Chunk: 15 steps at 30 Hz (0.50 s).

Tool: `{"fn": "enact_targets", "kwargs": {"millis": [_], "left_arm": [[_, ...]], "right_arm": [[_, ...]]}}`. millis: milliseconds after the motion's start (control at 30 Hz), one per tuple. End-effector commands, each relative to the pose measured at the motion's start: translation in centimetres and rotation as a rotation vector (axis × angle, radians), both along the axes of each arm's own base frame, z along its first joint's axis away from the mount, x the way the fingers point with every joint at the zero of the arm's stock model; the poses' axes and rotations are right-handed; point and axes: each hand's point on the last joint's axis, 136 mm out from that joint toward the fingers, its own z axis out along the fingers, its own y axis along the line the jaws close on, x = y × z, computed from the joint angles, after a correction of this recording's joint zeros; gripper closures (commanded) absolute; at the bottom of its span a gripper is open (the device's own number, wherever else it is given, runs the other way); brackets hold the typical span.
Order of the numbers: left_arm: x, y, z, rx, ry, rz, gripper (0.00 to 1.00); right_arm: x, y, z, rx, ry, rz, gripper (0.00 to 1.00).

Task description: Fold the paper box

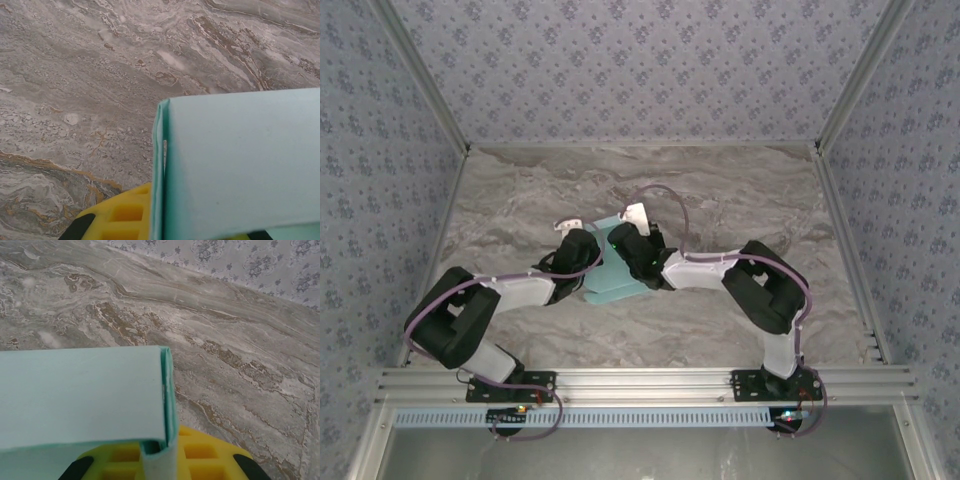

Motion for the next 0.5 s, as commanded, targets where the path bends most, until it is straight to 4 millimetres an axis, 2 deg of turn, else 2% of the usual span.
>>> {"fn": "enact_targets", "kwargs": {"millis": [0, 67, 167, 400, 467], "left_arm": [[0.3, -0.2, 0.7, -0.024, -0.01, 0.018, 1.0], [0.3, -0.1, 0.6, -0.023, -0.009, 0.019, 1.0], [0.3, -0.1, 0.7, -0.021, -0.01, 0.02, 1.0], [0.2, 0.1, 0.4, -0.016, -0.006, 0.025, 1.0], [0.2, 0.1, 0.3, -0.016, -0.002, 0.026, 1.0]], "right_arm": [[0.3, -3.8, 1.5, -0.001, -0.056, -0.184, 0.93], [0.0, -3.9, 1.4, 0.017, -0.039, -0.171, 0.81], [-0.6, -3.8, 1.2, 0.056, -0.002, -0.13, 0.7], [-1.4, -2.8, 0.3, 0.093, 0.129, 0.02, 0.52], [-1.9, -2.4, 0.8, 0.139, 0.146, 0.081, 0.47]]}}
